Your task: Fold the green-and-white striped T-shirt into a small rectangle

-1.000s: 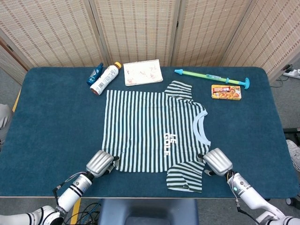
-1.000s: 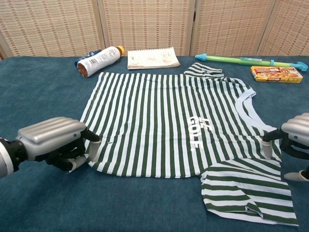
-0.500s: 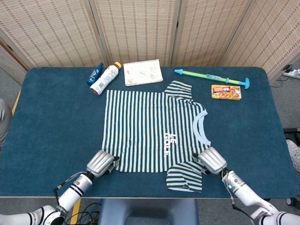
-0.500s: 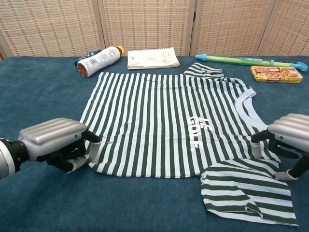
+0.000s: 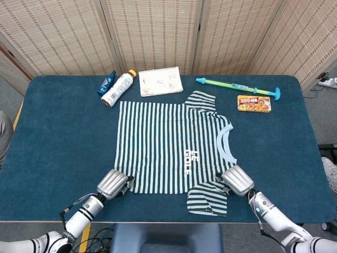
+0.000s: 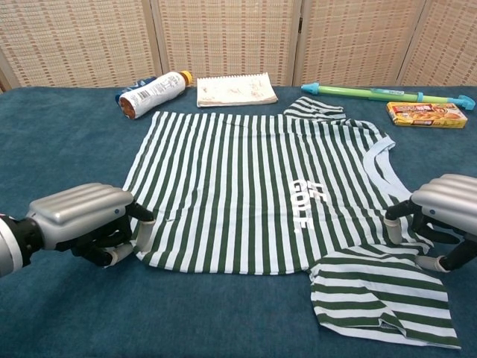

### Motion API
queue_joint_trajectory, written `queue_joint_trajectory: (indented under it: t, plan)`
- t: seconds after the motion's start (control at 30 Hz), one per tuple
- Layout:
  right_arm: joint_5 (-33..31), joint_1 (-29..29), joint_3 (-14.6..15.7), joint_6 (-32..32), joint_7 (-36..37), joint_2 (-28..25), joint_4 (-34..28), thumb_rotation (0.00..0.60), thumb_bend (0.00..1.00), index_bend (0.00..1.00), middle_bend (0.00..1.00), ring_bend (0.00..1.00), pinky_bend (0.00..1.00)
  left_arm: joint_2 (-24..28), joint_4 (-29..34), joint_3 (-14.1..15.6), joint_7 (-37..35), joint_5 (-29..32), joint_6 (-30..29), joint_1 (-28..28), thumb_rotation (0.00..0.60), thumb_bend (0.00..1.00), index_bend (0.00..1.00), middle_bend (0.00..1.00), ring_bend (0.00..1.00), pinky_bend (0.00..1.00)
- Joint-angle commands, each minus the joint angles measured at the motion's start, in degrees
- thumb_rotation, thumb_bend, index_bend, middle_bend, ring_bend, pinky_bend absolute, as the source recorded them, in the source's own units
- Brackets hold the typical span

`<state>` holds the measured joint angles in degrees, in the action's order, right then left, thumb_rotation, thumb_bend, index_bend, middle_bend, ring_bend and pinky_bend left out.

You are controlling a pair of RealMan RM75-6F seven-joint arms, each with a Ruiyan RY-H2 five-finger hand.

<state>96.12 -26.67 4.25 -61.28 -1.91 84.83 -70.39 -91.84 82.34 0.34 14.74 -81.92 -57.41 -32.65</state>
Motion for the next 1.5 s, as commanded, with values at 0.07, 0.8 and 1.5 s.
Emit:
queue_joint_trajectory:
  t: [0.07,0.8,1.5]
  plan:
    - [-0.10,-0.11,0.13,-0.02,0.02,0.00,-0.02,0.600,0.30,0.47,0.91,0.99,1.00,0.05,0.13,-0.01,0.03,-0.04,-0.03,-0.02,0.600,0.53,0.60,0.96,0.90,1.00]
    - [1.79,0.55,1.12,-5.53,2.24,-3.87,-7.22,0.600,0.52,0.66,0.95,1.00,1.00,4.61,5.24,0.50,-10.21,-3.36,-1.82,0.38,0.600,0.53,0.62,0.96,0.90,1.00]
    - [6.27,1.64,5.47,-9.05,9.79,-15.71,-23.53,0.600,0.52,0.66,0.96,1.00,1.00,18.88,18.16,7.31,-23.63,-13.62,-8.23,3.75,0.600,0.53,0.64,0.96,0.90,1.00]
